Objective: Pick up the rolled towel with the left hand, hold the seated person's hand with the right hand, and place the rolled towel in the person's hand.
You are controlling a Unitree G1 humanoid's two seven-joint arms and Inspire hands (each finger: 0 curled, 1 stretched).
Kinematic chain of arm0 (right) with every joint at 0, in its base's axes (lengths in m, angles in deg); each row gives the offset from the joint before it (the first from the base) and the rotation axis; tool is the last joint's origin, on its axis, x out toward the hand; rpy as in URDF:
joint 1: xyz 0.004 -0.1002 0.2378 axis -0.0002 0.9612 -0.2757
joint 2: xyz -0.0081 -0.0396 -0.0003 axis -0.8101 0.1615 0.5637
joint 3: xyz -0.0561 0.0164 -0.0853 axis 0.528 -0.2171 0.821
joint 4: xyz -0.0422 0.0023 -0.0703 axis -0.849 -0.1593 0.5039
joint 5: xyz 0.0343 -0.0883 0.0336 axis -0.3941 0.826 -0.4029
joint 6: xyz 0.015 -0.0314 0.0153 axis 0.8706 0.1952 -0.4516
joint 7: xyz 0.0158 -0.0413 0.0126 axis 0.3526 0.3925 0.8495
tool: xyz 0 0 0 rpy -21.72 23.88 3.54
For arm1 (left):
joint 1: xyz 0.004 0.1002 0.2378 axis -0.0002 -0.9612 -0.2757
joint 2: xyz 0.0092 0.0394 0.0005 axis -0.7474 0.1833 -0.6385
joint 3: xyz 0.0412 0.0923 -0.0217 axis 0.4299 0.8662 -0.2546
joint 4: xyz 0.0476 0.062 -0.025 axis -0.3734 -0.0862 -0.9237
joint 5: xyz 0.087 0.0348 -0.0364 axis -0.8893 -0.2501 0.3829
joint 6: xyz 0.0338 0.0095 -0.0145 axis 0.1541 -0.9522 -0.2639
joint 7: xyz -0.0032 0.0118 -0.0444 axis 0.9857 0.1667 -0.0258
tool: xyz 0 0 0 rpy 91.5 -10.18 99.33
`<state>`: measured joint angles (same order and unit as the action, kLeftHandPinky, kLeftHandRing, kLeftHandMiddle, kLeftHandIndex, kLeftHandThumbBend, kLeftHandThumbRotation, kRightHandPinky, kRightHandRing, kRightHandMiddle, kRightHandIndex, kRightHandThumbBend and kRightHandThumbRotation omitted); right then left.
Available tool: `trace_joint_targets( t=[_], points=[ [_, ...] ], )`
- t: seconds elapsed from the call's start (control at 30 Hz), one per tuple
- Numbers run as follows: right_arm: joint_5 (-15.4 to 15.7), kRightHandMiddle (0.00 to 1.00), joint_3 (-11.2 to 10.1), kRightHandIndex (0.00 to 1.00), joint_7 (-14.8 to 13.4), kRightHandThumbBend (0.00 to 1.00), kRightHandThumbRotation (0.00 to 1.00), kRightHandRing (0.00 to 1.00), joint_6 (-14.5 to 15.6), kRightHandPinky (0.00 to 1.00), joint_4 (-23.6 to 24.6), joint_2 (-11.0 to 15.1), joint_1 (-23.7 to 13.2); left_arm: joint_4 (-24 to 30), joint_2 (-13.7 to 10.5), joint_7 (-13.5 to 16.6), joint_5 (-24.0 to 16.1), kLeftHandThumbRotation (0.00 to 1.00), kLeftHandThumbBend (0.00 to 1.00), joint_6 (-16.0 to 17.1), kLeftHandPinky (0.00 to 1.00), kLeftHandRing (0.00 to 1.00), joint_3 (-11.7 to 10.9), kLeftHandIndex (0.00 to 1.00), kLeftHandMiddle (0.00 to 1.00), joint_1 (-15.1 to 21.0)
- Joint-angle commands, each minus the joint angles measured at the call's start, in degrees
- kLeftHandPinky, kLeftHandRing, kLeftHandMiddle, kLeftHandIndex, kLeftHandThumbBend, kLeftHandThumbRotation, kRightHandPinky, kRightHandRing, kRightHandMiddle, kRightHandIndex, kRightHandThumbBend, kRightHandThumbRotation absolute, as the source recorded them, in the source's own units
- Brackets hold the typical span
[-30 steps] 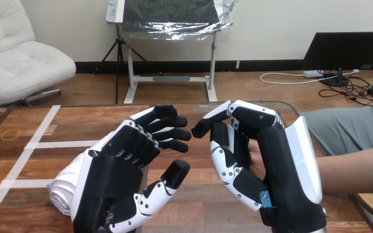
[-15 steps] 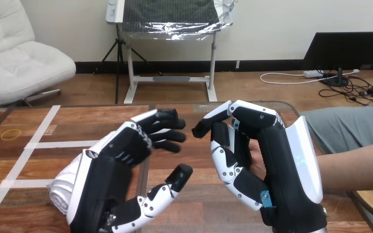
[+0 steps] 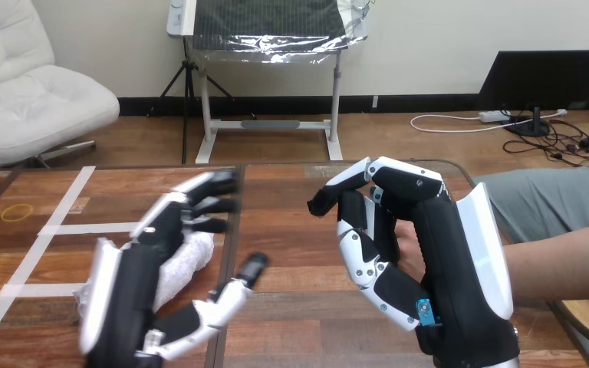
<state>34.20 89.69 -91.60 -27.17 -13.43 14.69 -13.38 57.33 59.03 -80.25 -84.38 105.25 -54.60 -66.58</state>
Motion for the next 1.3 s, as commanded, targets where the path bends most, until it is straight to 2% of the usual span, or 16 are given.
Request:
trace_joint_targets(
  t=[0.0,0.33,0.57,0.97,1.17,1.27],
  points=[
    [-1.92,0.00,-1.27,0.00,1.08,0.00,0.00,0.00,1.35,0.00,2.56,-0.99,-0.95,3.60,2.54,2.27,-2.30,0.07,0.58,-0.40,0.67,0.75,-1.86,0.78,0.77,1.48],
    [-4.34,0.00,-1.04,0.00,2.38,0.00,0.00,0.00,2.62,0.00,3.38,-1.41,-0.39,3.55,1.80,4.02,-4.27,0.08,0.59,-0.92,0.68,0.76,-2.32,0.79,0.79,1.54],
    [-3.64,0.00,-0.75,0.00,2.15,0.00,0.00,0.00,3.86,0.00,3.87,-1.87,-0.16,3.28,1.86,5.36,-6.48,0.11,0.61,-1.45,0.72,0.78,-2.90,0.80,0.80,1.86],
    [-3.04,0.00,-0.46,0.00,1.36,0.00,0.00,0.00,5.22,0.00,4.11,-2.53,-0.18,4.06,1.69,7.45,-11.49,0.15,0.66,-4.58,0.77,0.82,-3.55,0.82,0.83,1.79],
    [-5.96,0.00,-0.32,0.00,1.41,0.00,0.00,0.00,5.16,0.00,3.71,-2.99,-0.34,4.05,1.45,8.23,-12.64,0.15,0.68,-5.04,0.79,0.83,-3.54,0.82,0.84,1.88],
    [-9.39,0.00,-0.31,0.00,1.64,0.00,0.00,0.00,4.27,0.00,2.98,-3.17,-0.56,4.24,1.51,8.64,-13.27,0.15,0.68,-5.47,0.80,0.83,-3.46,0.83,0.84,1.83]
  ],
)
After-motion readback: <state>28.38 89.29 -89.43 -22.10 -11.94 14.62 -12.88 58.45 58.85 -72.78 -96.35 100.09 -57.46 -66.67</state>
